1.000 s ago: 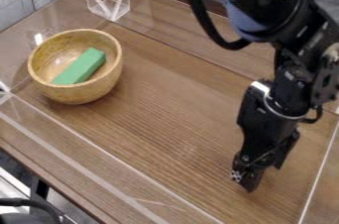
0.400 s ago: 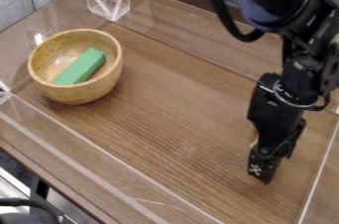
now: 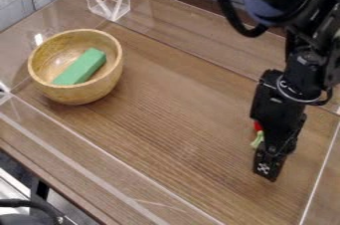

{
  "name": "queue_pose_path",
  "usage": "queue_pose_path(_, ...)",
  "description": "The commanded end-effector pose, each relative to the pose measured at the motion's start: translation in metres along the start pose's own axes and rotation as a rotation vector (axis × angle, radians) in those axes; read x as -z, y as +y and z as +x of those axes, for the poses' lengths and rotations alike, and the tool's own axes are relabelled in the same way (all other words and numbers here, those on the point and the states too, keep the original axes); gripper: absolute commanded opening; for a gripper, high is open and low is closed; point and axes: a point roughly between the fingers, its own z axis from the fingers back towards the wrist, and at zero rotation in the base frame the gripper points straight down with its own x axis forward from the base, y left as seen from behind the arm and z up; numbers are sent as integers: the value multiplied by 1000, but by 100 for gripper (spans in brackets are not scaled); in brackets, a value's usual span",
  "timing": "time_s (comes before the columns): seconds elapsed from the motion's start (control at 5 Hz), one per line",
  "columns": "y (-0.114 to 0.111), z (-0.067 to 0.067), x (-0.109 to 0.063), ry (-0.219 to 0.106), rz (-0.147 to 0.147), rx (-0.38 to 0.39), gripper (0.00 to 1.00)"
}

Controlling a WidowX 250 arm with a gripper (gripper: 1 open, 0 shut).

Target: Put the green object in the brown bowl

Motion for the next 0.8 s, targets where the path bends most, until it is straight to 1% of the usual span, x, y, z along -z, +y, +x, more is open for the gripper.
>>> queue_pose_path(0.0,3,-4,-8,13,-35,-24,100)
queue_pose_path(0.2,9,3,-7,12,-36,-23,100)
queue_pose_path(0.4,14,9,-8,18,-33,-21,100)
queue_pose_path(0.6,8,11,-13,24,-28,11,100)
